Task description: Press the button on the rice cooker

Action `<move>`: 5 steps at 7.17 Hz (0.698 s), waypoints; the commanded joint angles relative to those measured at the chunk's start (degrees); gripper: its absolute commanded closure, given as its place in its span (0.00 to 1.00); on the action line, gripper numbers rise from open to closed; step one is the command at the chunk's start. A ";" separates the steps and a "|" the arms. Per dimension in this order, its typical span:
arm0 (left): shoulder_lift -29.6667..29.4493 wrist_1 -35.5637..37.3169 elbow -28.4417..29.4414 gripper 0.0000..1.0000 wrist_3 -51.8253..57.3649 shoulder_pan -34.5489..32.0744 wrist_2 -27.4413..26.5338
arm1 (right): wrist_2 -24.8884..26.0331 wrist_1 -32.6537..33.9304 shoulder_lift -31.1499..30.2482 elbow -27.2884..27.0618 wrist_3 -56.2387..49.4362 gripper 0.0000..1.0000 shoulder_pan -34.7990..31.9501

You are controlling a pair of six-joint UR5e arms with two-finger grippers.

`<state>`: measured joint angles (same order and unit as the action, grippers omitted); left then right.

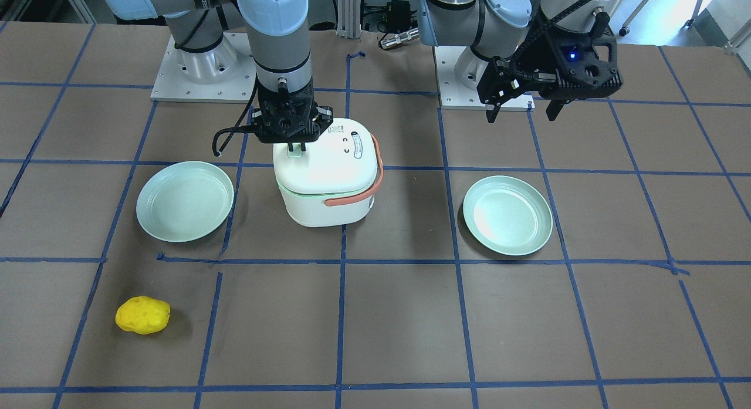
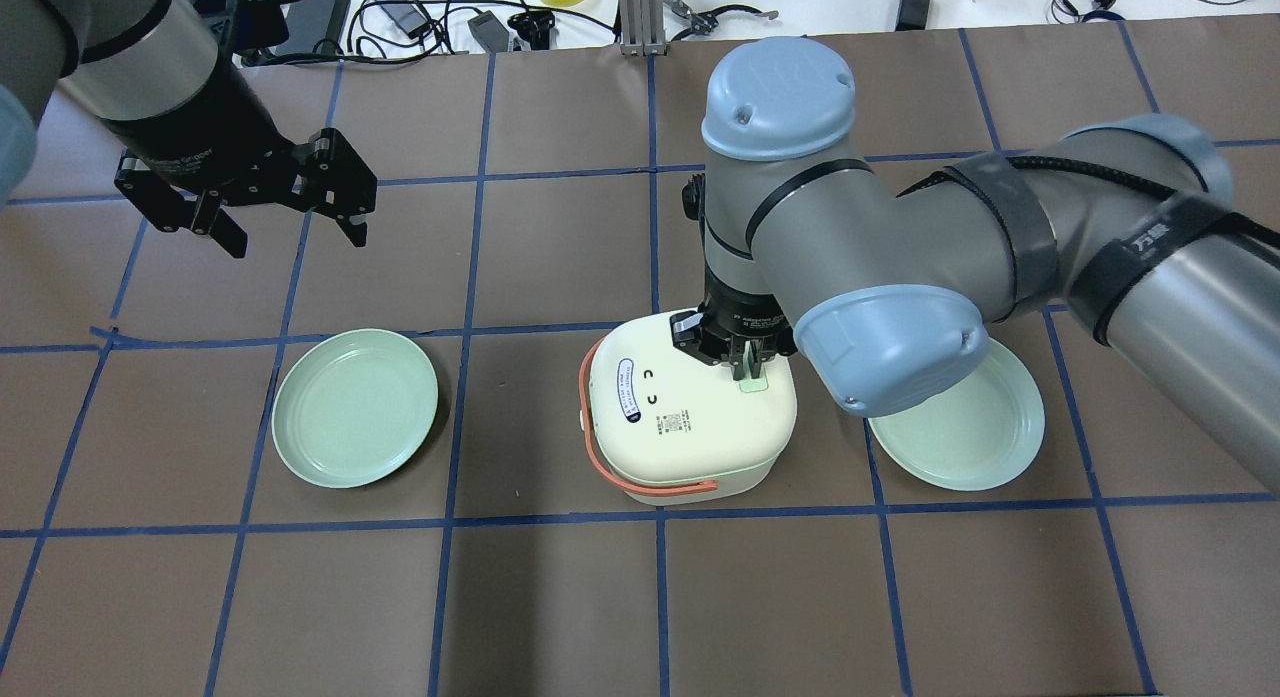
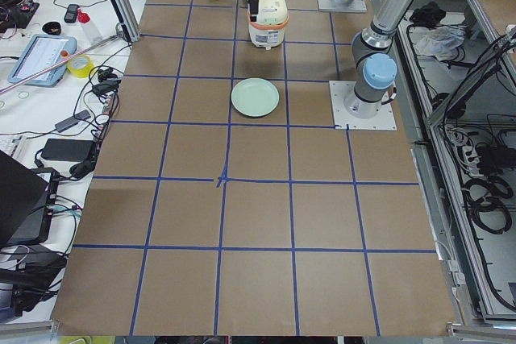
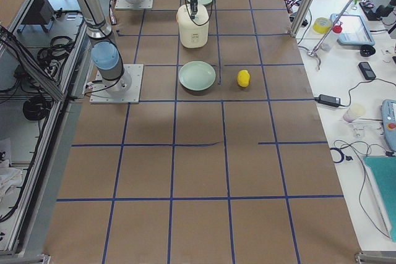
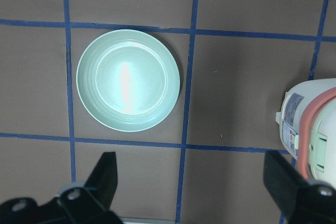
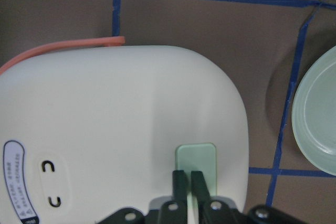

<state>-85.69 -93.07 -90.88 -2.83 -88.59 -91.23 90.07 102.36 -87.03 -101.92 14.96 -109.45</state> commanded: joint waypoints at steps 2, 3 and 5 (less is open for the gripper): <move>0.00 0.00 0.00 0.00 -0.07 0.00 0.00 | 0.72 -6.62 -0.33 10.22 -0.54 0.00 3.79; 0.00 0.00 0.00 0.00 -0.07 0.00 0.00 | 0.20 -8.64 -0.33 13.38 -1.16 0.00 8.07; 0.00 0.00 0.00 0.00 0.02 0.00 0.00 | 0.72 -11.56 -0.42 18.40 -4.22 0.00 13.02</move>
<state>-85.69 -93.08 -90.88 -2.84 -88.60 -91.23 90.60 92.51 -87.45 -86.65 12.69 -99.58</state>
